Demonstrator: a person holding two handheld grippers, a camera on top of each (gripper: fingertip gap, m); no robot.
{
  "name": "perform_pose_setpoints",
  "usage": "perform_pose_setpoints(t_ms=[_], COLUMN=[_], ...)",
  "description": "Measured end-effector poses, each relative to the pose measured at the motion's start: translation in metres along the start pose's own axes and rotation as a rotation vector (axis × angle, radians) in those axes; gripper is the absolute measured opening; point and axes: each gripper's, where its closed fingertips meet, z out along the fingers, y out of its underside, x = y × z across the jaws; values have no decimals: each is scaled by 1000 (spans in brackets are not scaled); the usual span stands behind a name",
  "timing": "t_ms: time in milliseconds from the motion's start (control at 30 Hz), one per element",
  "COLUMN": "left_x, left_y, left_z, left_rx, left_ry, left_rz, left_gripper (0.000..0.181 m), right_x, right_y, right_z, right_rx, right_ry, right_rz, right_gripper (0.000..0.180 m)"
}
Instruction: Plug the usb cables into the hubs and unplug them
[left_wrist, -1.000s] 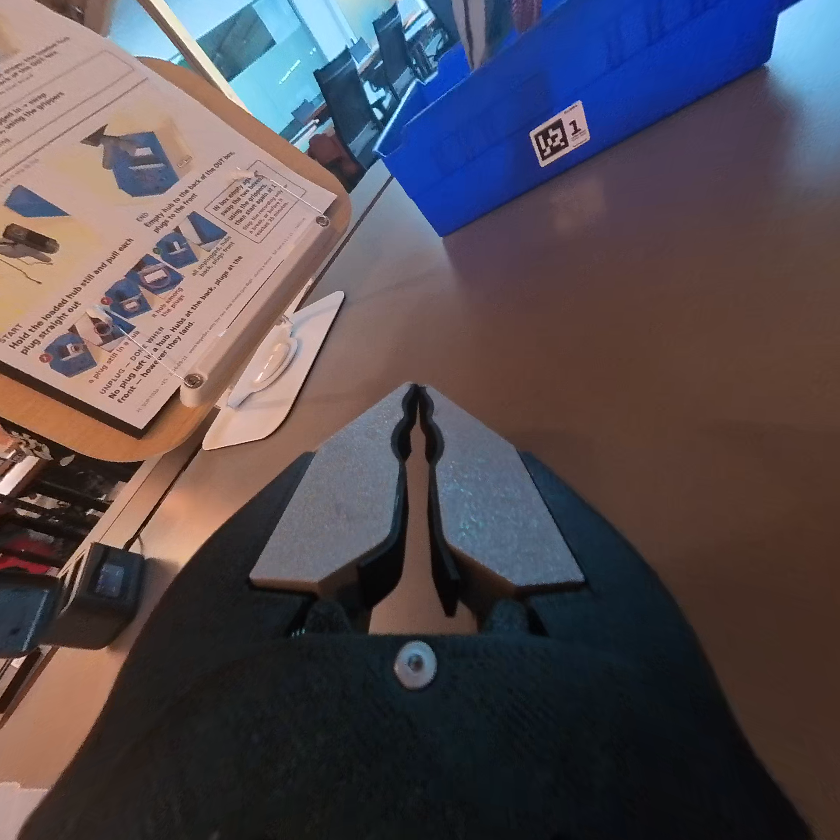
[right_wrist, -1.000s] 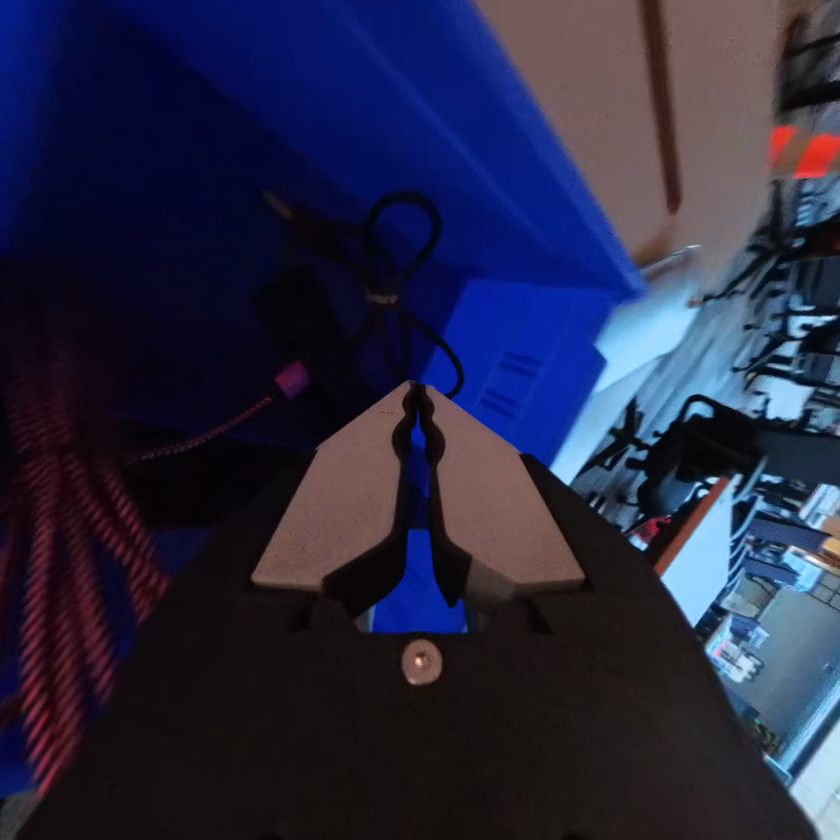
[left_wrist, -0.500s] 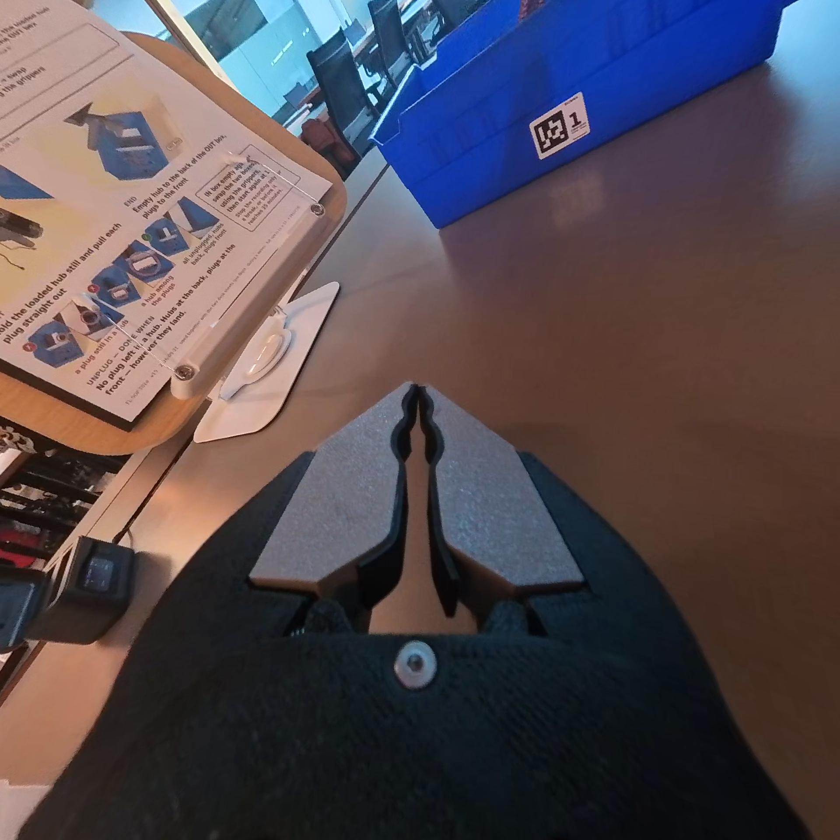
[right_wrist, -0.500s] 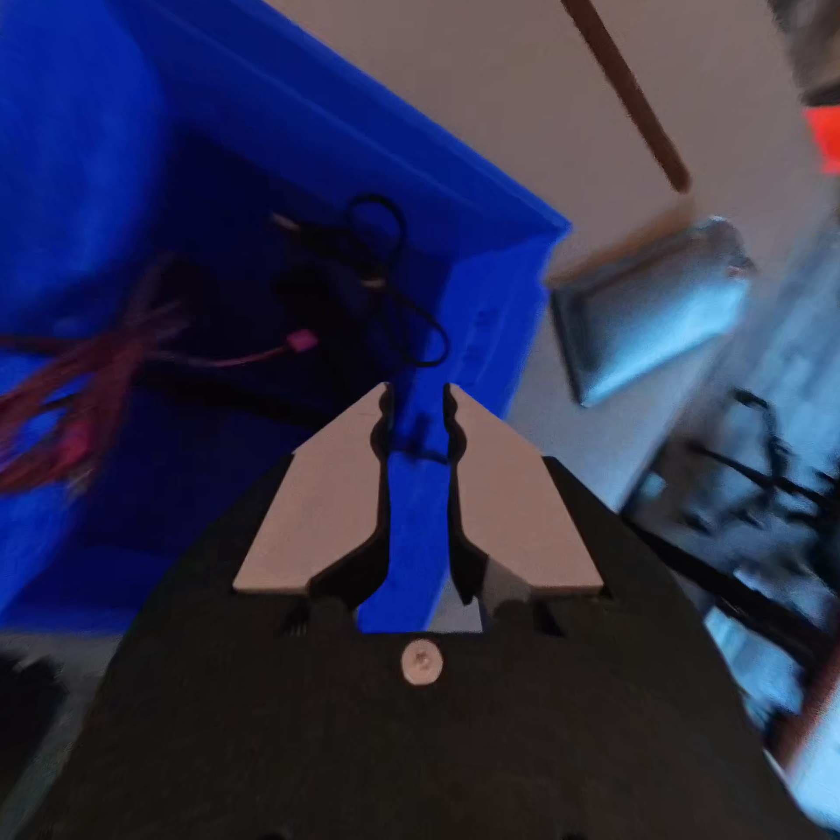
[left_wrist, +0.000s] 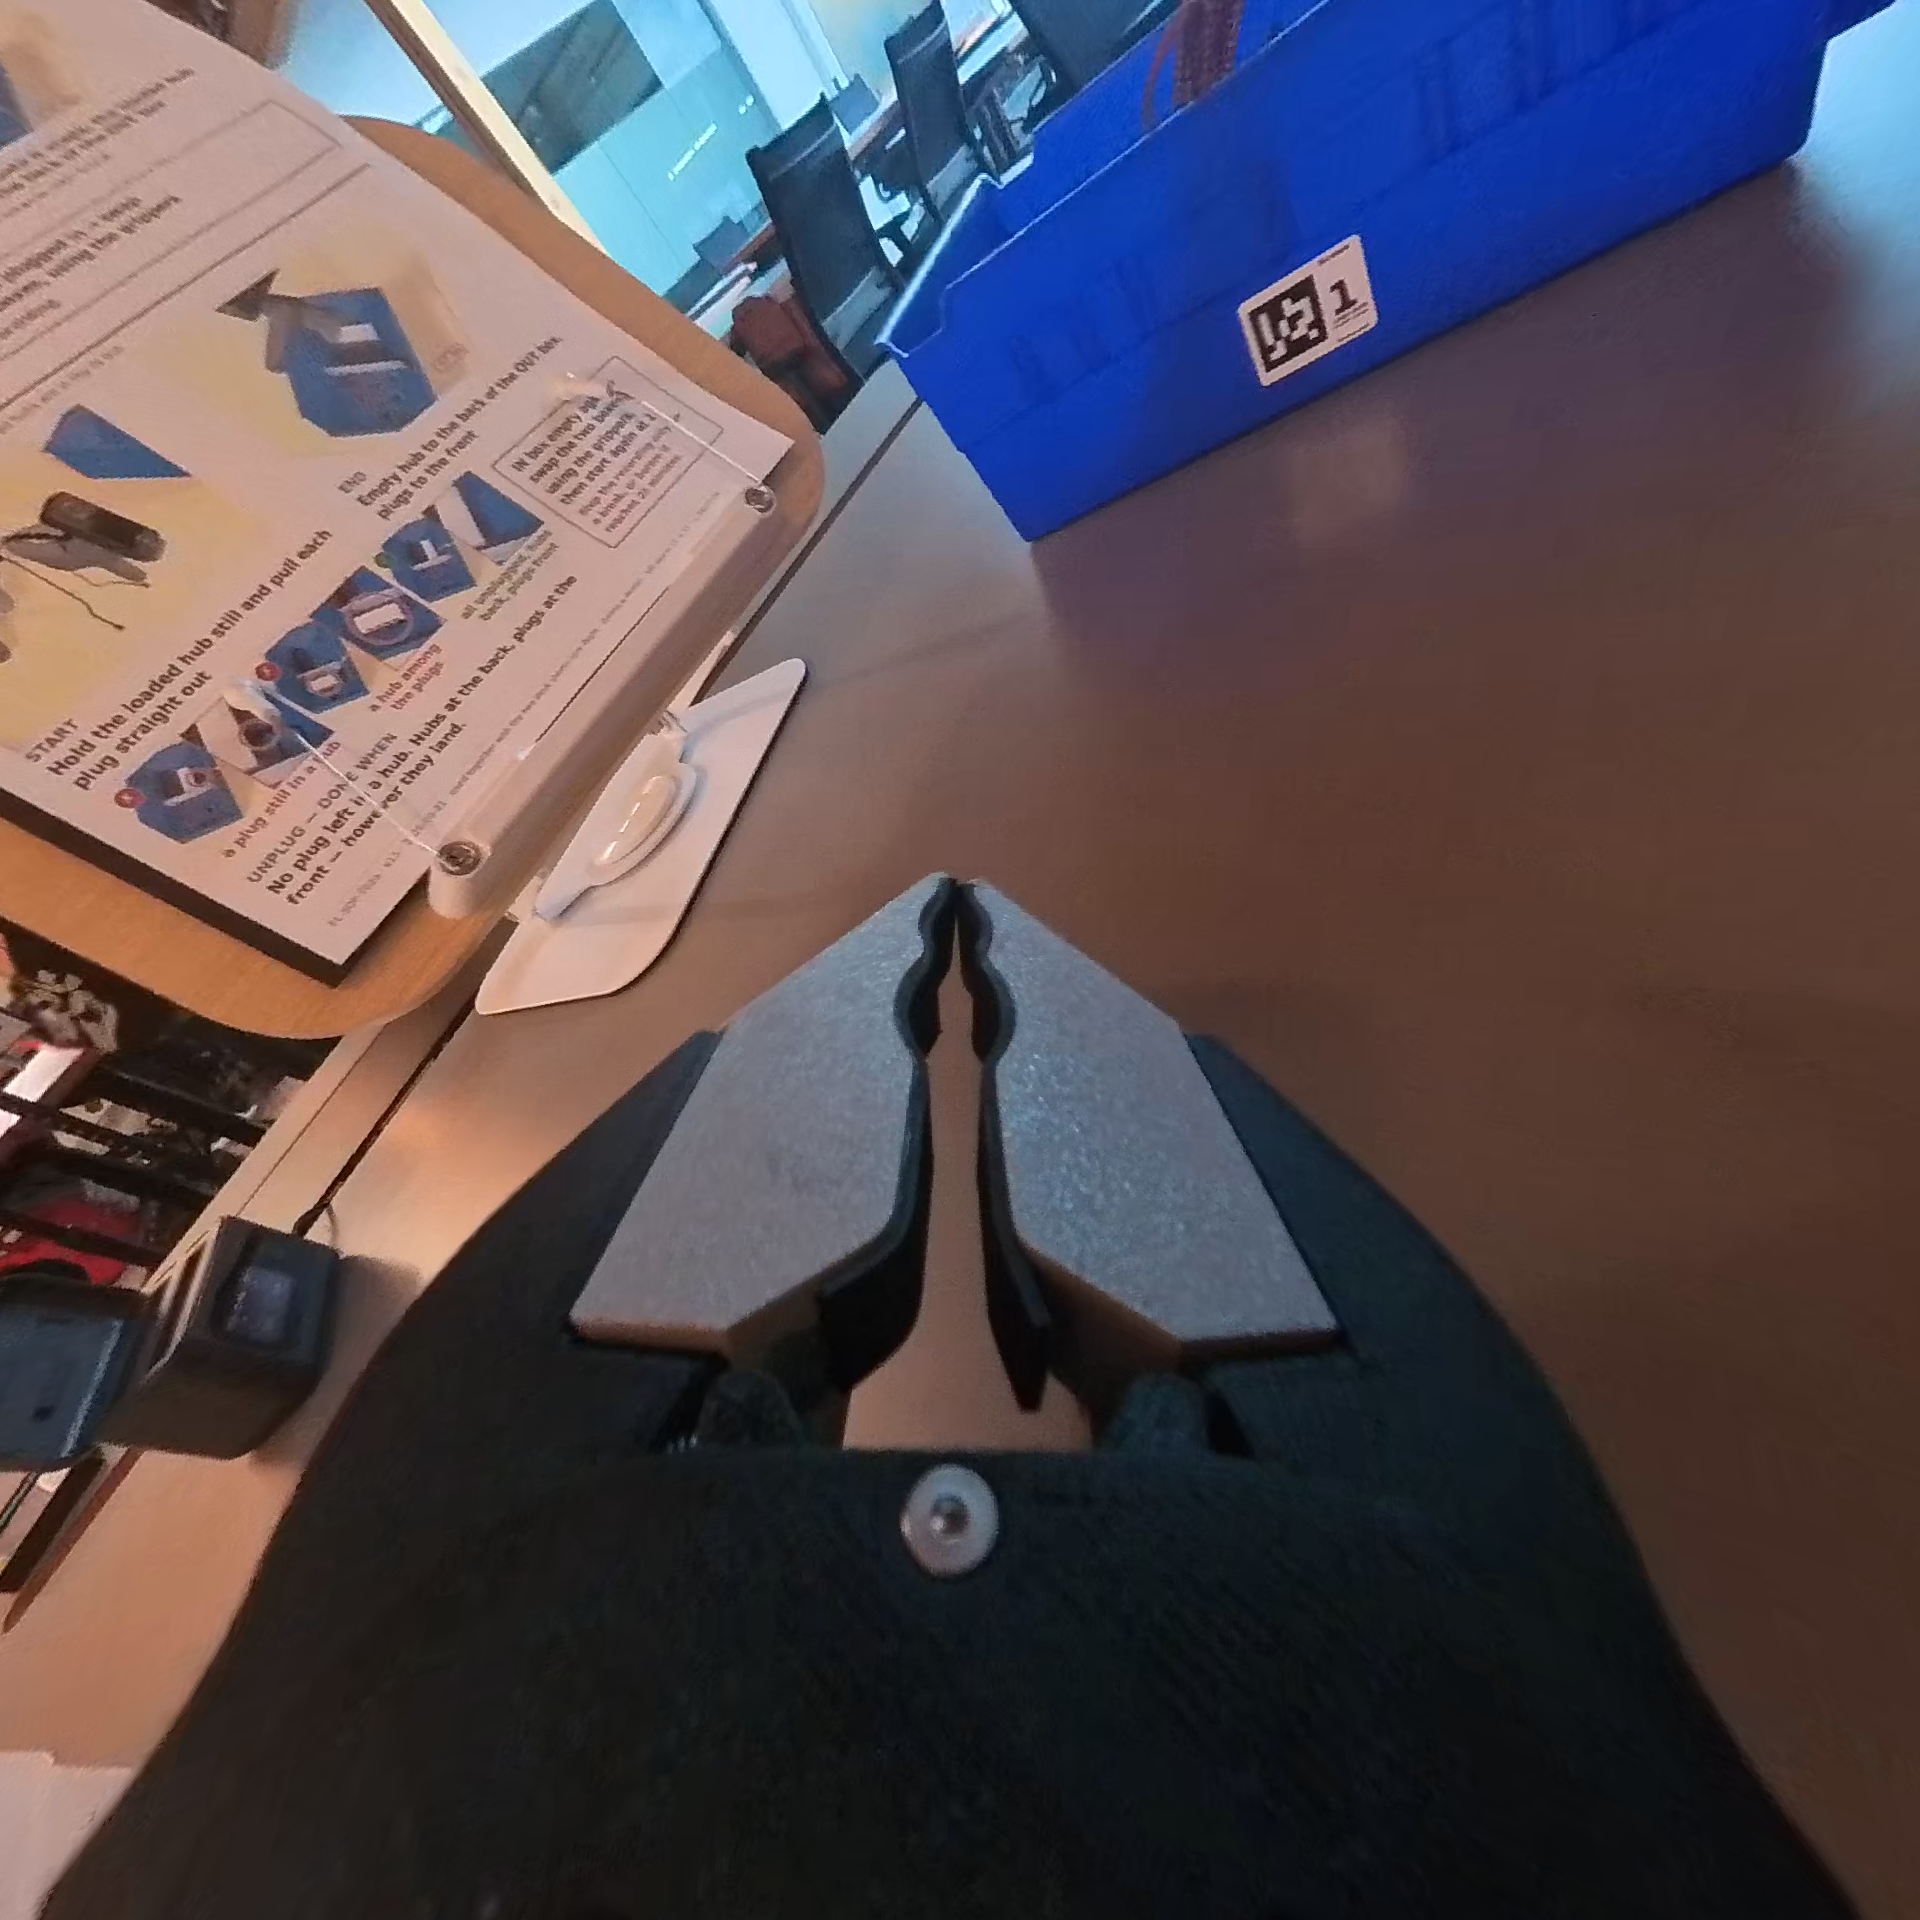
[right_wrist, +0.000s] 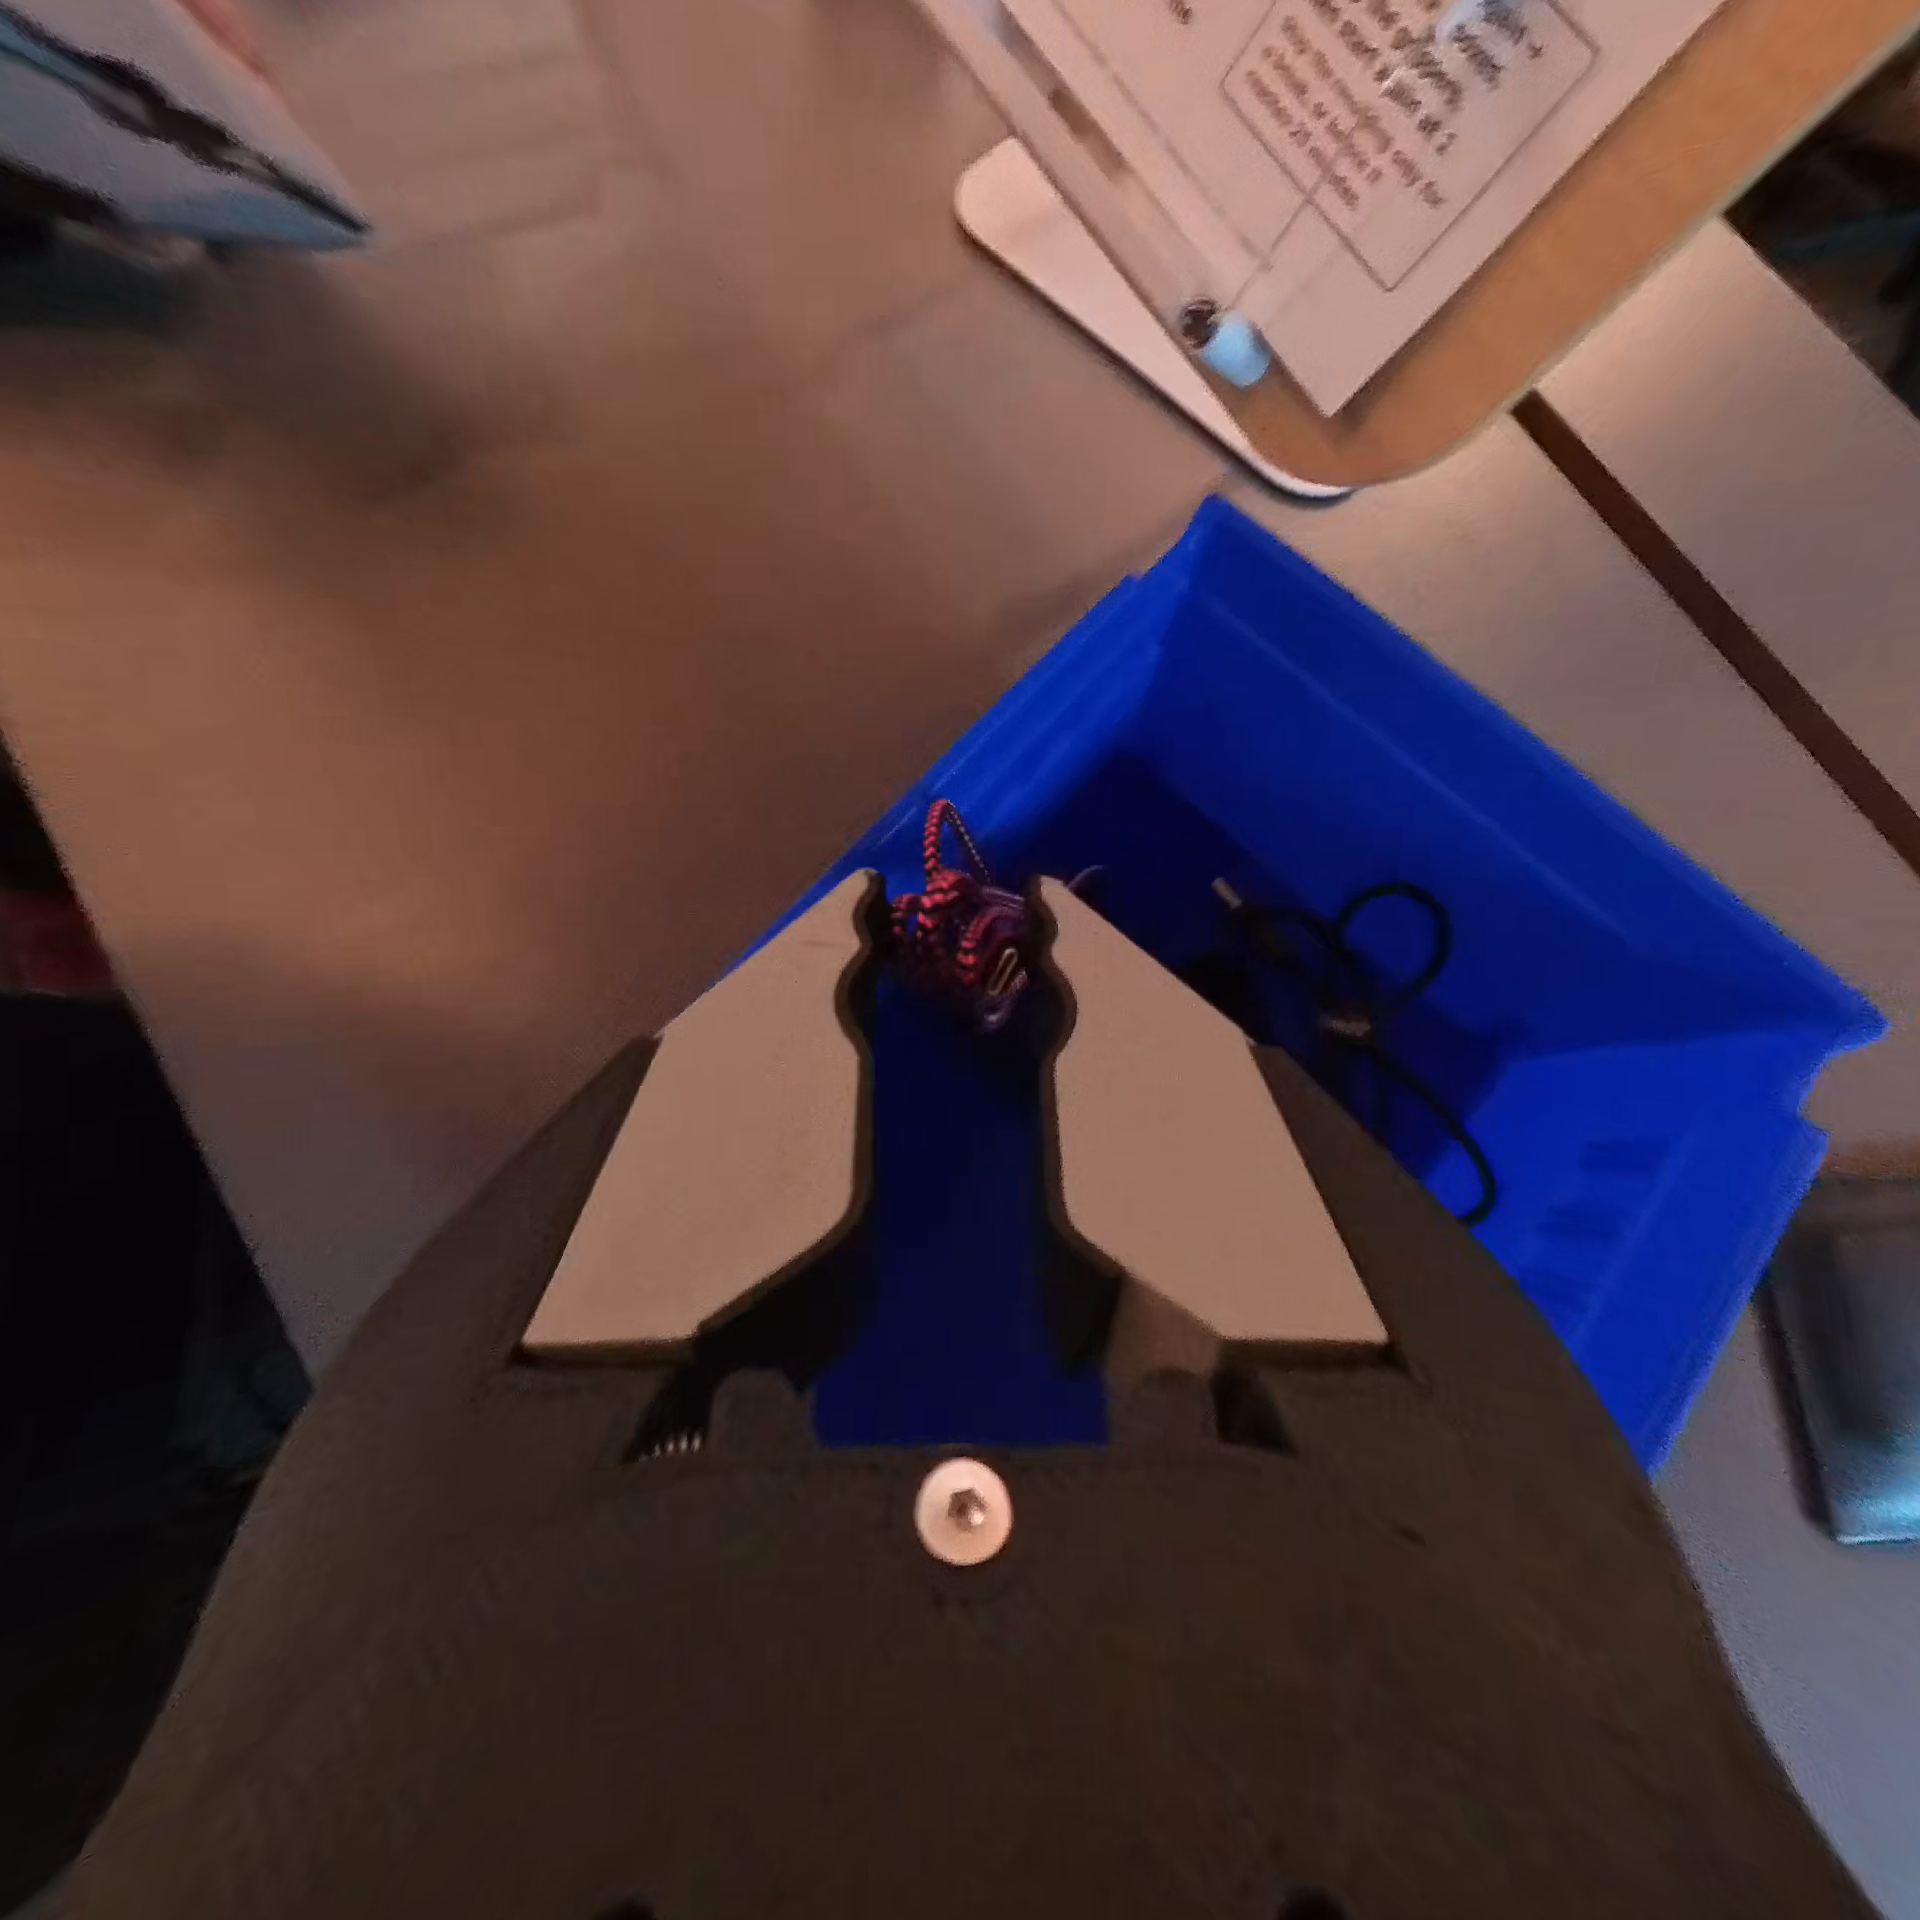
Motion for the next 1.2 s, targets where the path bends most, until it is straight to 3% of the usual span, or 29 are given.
perform_pose_setpoints(t_ms=[100, 233, 367, 467, 567, 700, 1000, 1200], left_x=[-3, -2, 1, 1, -1, 1, 0, 0], left_y=[1, 3, 5, 6, 6, 7, 7, 8], left_z=[-1, 0, 2, 2, 1, 2, 1, 2], left_rx=[-2, -10, -24, -30, -31, -39, -39, -46], left_ry=[-7, 4, 16, 14, 14, 19, 5, 2], left_rz=[-11, -13, 12, 17, 6, 16, 20, 23], left_gripper=[0, 0, 0, 0, 0, 0, 0, 0], right_x=[48, 120, 154, 158, 164, 168, 158, 157], right_y=[-7, 44, 115, 138, 120, 97, 90, 68], right_z=[-1, -5, 15, 37, 42, 22, -2, -34], right_rx=[-50, -349, -766, -942, -921, -890, -762, -601], right_ry=[134, 294, 422, 484, 590, 688, 677, 763], right_rz=[182, 457, 387, 208, 79, 9, 101, 160], right_gripper=[20, 10, 0, 0, 0, 4, 7, 24])
